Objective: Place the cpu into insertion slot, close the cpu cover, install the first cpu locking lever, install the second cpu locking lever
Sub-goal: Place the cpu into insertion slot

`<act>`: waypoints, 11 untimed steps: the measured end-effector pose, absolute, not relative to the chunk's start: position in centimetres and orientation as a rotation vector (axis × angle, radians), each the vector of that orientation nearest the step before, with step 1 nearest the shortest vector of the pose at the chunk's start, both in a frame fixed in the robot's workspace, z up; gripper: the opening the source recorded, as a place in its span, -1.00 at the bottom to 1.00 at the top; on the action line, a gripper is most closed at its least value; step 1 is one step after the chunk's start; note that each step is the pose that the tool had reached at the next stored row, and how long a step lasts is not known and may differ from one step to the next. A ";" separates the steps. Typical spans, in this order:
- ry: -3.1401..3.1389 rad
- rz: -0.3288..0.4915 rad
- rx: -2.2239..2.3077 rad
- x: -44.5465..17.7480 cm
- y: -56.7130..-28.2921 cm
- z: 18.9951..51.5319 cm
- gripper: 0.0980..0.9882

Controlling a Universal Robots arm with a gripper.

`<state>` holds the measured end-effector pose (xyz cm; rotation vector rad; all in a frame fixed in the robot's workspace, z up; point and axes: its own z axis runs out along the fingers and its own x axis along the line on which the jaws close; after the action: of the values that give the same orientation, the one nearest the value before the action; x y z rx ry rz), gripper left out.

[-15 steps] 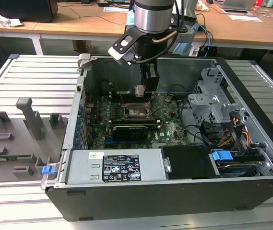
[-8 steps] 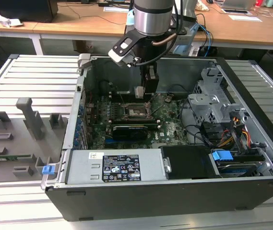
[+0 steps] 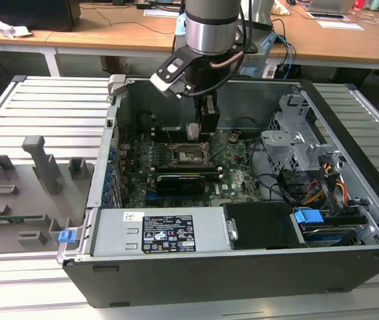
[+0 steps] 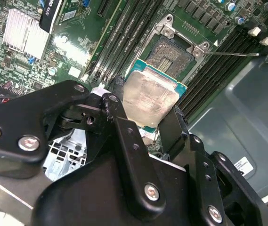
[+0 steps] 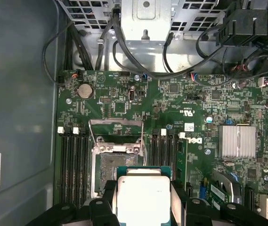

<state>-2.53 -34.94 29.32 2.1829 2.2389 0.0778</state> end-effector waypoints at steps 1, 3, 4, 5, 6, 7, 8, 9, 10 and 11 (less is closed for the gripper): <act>2.243 0.078 2.178 -2.5 -34.9 29.0 0.00; 2.253 0.078 2.169 -2.5 -34.9 28.7 0.00; 2.259 0.078 2.162 -2.5 -34.9 28.5 0.00; 2.264 0.078 2.157 -2.5 -34.9 28.3 0.00; 2.268 0.078 2.154 -2.6 -34.8 28.1 0.00; 2.268 0.078 2.154 -2.5 -34.8 27.9 0.00; 2.268 0.078 2.153 -2.5 -34.8 27.6 0.00; 2.267 0.078 2.155 -2.6 -34.8 27.5 0.00; 2.258 0.077 2.163 -2.6 -34.7 27.3 0.00; 2.253 0.077 2.169 -2.6 -34.7 27.1 0.00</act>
<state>-2.55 -34.69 27.11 2.1687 2.2527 0.0774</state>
